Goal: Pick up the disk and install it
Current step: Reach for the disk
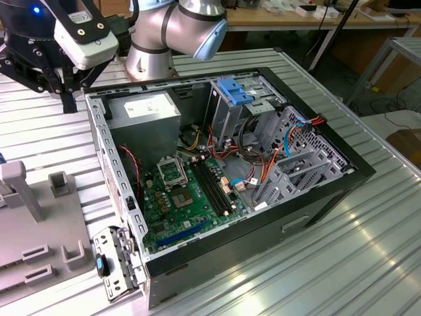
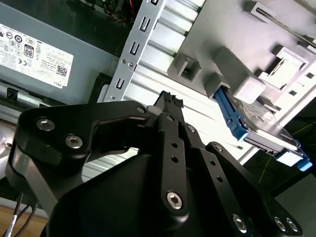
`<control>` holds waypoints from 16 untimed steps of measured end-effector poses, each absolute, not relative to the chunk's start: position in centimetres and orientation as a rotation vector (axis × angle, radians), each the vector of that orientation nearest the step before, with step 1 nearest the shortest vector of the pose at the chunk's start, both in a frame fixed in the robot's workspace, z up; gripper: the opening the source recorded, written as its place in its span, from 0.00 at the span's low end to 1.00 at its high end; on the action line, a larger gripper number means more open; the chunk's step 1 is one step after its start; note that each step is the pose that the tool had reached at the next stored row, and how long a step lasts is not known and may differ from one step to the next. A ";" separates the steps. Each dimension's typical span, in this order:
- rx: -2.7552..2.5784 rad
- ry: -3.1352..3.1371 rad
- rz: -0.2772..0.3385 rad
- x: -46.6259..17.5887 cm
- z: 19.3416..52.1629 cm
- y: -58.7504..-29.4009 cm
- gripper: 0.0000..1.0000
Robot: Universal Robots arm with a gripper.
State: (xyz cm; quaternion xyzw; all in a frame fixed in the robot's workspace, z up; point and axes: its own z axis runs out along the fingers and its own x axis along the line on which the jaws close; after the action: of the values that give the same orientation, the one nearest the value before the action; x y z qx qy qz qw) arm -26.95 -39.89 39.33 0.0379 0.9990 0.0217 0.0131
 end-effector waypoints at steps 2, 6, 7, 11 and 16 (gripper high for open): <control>0.118 3.112 0.068 -27.3 39.3 -39.9 0.11; 0.118 3.113 0.068 -28.1 39.3 -39.9 0.11; 0.118 3.113 0.068 -28.3 39.3 -39.9 0.11; 0.118 3.112 0.068 -29.5 39.3 -39.8 0.11; 0.118 3.113 0.068 -31.5 39.3 -39.6 0.11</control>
State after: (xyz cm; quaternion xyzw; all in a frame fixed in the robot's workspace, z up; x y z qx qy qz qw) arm -31.53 -39.62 39.33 0.0379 0.9990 0.0217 0.0131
